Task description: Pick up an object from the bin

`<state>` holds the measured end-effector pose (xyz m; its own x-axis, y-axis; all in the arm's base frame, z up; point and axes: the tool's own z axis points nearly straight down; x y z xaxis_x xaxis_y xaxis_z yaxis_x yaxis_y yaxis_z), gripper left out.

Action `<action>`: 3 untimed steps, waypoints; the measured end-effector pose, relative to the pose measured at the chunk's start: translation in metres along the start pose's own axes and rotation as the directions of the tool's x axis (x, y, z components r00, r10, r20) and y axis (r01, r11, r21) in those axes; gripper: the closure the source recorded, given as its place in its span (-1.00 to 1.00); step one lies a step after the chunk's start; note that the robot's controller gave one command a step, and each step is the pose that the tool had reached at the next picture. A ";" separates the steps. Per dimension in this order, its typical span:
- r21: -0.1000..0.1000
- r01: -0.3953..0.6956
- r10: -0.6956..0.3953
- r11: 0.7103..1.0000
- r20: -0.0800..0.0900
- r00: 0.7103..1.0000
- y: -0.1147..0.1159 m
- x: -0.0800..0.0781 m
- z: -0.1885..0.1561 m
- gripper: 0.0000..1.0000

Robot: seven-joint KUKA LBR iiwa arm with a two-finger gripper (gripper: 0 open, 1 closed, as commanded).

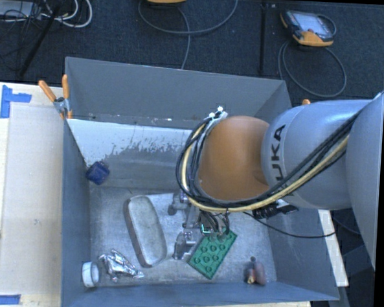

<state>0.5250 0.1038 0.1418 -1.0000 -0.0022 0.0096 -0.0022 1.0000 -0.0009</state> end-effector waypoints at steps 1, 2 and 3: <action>0.002 -0.114 0.114 0.993 0.002 0.993 -0.098 0.034 0.067 -1.00; -0.002 -0.110 0.110 0.994 0.006 0.994 -0.094 0.033 0.064 1.00; -0.002 -0.111 0.111 0.994 0.006 0.994 -0.094 0.033 0.064 -1.00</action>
Offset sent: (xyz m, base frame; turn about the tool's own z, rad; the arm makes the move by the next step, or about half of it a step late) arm -0.0324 -0.0941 -0.0629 0.1066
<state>0.4919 0.0095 0.0777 -0.9940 0.1091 0.0035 0.1091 0.9940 0.0000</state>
